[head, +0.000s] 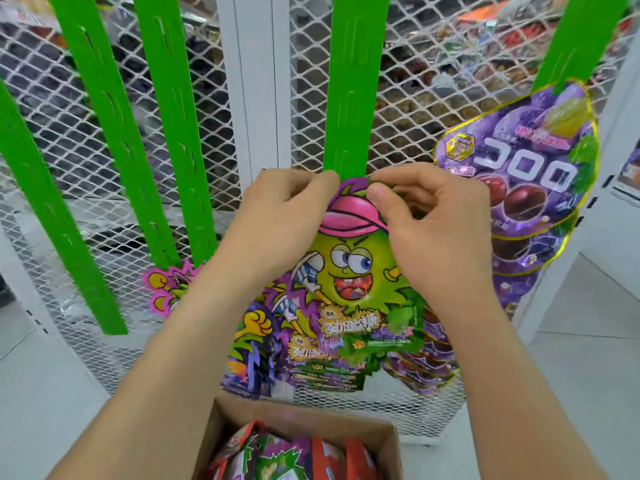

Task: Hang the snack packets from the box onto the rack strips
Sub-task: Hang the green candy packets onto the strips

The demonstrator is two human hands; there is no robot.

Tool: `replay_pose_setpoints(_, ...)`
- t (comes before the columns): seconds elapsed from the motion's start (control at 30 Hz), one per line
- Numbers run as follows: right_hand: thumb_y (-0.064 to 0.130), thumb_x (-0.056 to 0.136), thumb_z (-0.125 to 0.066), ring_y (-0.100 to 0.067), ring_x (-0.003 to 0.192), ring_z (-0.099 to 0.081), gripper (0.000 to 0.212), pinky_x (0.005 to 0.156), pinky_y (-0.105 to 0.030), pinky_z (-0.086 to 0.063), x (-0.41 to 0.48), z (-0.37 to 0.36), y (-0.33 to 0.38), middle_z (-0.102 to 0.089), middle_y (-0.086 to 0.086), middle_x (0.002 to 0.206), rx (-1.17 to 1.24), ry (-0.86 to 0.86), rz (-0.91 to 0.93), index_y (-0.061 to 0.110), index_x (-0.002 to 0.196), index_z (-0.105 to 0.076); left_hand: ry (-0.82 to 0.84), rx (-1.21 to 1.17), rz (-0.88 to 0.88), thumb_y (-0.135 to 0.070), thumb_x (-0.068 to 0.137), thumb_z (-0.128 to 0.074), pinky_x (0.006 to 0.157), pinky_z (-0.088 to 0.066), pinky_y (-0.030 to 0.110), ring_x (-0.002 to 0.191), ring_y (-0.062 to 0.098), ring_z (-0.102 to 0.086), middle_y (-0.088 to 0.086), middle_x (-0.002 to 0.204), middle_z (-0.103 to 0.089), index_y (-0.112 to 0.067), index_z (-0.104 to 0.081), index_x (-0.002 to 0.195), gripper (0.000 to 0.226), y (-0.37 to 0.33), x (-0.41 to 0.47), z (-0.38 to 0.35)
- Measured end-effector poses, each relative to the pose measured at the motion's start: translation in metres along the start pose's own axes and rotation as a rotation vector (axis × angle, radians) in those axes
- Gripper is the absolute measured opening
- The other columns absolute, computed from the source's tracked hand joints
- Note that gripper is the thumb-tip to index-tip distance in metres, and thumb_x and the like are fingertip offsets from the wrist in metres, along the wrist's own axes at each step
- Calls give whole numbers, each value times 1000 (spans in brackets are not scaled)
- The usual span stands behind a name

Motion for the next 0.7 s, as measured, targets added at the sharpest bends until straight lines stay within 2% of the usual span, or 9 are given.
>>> replay_pose_setpoints(0.1, 14, 89, -79, -5, 77, -73, 10, 73, -20, -56, -4, -6, 3, -77, 11, 83, 62, -59, -3, 21, 96, -78, 81, -110, 24, -62, 97, -53, 75, -41, 37, 70, 17, -54, 7, 78, -58, -2, -71, 95, 62, 3, -1, 4)
replay_pose_setpoints(0.2, 14, 89, -79, -8, 73, -73, 10, 70, -24, -57, -6, -9, 3, -75, 9, 80, 91, -87, -28, 17, 97, -73, 112, -199, 35, -60, 99, -58, 87, -55, 46, 74, 23, -61, 27, 85, -72, -14, -80, 93, 51, 2, -6, 4)
replay_pose_setpoints(0.27, 17, 89, -79, -9, 68, -69, 15, 65, -25, -54, -6, -9, 4, -72, 8, 76, 77, -91, -32, 19, 95, -67, 128, -207, 28, -62, 98, -59, 96, -54, 60, 76, 28, -66, 36, 91, -68, -19, -83, 92, 50, 0, -10, 3)
replay_pose_setpoints(0.3, 18, 88, -79, -7, 65, -65, 17, 62, -25, -51, -6, -9, 4, -69, 9, 75, 61, -97, -24, 20, 94, -63, 125, -217, 15, -61, 100, -59, 96, -54, 62, 77, 32, -70, 33, 88, -71, -19, -84, 92, 49, -2, -11, 2)
replay_pose_setpoints(0.37, 18, 88, -78, -4, 58, -54, 21, 58, -21, -41, -6, -10, 5, -60, 11, 72, 44, -114, -6, 21, 91, -58, 98, -233, 8, -50, 104, -59, 96, -55, 55, 86, 34, -76, 11, 82, -80, -19, -84, 91, 42, -4, -12, 0)
replay_pose_setpoints(0.43, 17, 88, -76, -5, 55, -43, 24, 56, -21, -35, -6, -12, 5, -51, 11, 67, 37, -113, 0, 19, 89, -53, 83, -239, 27, -43, 106, -59, 97, -56, 50, 86, 27, -76, 4, 81, -81, -17, -84, 90, 39, -4, -11, -1)
replay_pose_setpoints(0.57, 13, 88, -73, -9, 53, -40, 23, 55, -24, -33, -10, -12, 1, -45, 9, 62, 15, -69, 29, 13, 86, -50, 70, -269, 19, -46, 105, -60, 88, -58, 48, 73, 21, -63, 23, 86, -76, -13, -81, 88, 43, 1, -9, -3)
replay_pose_setpoints(0.63, 12, 89, -73, -11, 53, -41, 23, 55, -20, -32, -15, -11, 0, -48, 6, 63, -21, -55, 66, 11, 86, -50, 63, -243, -13, -49, 105, -59, 78, -49, 38, 69, 19, -54, 30, 84, -71, -10, -78, 85, 48, 6, -8, -2)
replay_pose_setpoints(0.7, 12, 90, -73, -14, 55, -45, 24, 56, -19, -33, -18, -10, 0, -50, 5, 66, -37, -46, 98, 12, 85, -50, 57, -211, -56, -53, 104, -57, 74, -41, 35, 68, 20, -47, 35, 76, -61, -4, -74, 86, 55, 9, -7, -3)
Point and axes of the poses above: each hand's wrist, its own x-axis towards the middle knuckle, its own z-axis out of the back of the hand, y = z × x, the point moved 2 cm from there along x, towards the middle knuckle
